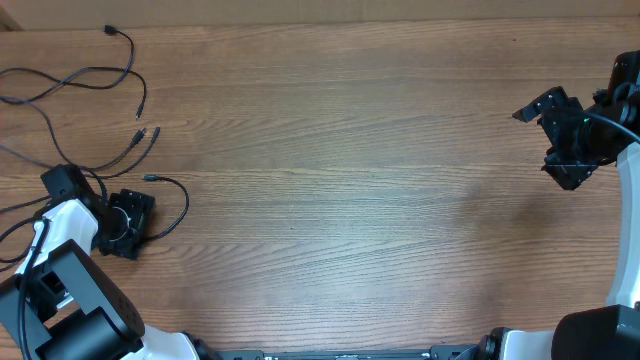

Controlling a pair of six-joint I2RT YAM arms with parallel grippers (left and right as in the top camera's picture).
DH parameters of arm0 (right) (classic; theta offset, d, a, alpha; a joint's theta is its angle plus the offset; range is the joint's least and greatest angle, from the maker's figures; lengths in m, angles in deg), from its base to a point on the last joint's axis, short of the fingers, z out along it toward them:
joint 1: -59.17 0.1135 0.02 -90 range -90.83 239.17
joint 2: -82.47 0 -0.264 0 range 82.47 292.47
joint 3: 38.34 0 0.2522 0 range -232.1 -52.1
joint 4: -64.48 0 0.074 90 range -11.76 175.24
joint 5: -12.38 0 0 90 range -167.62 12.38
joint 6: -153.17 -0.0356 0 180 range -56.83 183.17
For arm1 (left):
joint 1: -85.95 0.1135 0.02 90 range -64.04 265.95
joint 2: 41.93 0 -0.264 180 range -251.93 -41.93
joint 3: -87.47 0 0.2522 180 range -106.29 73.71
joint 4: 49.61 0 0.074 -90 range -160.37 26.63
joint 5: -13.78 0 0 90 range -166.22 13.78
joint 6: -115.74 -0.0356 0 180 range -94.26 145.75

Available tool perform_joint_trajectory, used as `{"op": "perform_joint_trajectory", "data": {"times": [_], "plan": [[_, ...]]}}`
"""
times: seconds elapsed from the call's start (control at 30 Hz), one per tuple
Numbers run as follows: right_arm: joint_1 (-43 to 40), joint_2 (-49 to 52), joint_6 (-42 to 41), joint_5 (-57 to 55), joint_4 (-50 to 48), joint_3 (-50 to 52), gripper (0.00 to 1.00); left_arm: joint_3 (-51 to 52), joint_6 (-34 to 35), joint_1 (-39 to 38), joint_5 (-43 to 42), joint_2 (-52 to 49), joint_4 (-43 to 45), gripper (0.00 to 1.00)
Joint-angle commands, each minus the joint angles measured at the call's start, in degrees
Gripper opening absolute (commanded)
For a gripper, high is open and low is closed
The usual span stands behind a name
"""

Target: Untangle cables

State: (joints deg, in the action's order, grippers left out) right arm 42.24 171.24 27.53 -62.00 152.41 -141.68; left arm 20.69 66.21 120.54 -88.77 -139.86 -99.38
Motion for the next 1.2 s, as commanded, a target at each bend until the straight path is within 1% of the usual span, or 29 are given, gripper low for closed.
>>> {"op": "perform_joint_trajectory", "data": {"times": [0.0, 0.07, 0.23, 0.47, 0.57, 0.67, 0.8, 1.03, 1.17], "plan": [[-0.09, -0.57, 0.04, -0.59, -0.15, -0.85, 1.00, 1.86, -2.75, 0.31, 8.02, -2.03, -0.59, 0.61], [-0.09, -0.57, 0.04, -0.59, -0.15, -0.85, 1.00, 1.86, -2.19, 0.31, 11.61, -2.03, -2.45, 0.49], [-0.09, -0.57, 0.04, -0.59, -0.15, -0.85, 1.00, 1.86, -1.68, 0.33, 16.04, -2.03, -5.01, 0.47], [-0.09, -0.57, 0.04, -0.59, -0.15, -0.85, 1.00, 1.86, -1.44, 0.33, 16.20, -2.03, -7.23, 0.47], [-0.09, -0.57, 0.04, -0.59, -0.15, -0.85, 1.00, 1.86, -1.49, 0.33, 16.50, -2.03, -7.58, 0.47], [-0.09, -0.57, 0.04, -0.61, -0.15, -0.85, 1.00, 1.86, -1.11, 0.33, 18.88, -2.03, -8.28, 0.48], [-0.09, -0.57, 0.04, -0.59, -0.15, -0.85, 1.00, 1.84, 3.82, 0.50, 21.99, -2.01, -10.93, 0.53], [-0.09, -0.57, 0.04, -0.59, -0.15, -0.85, 1.00, 1.81, 4.37, 1.03, 21.53, -0.46, -11.06, 0.56], [-0.09, -0.57, 0.04, -0.59, -0.15, -0.85, 1.00, 1.51, 4.33, 1.03, 19.28, 2.25, -9.11, 0.61]]}}
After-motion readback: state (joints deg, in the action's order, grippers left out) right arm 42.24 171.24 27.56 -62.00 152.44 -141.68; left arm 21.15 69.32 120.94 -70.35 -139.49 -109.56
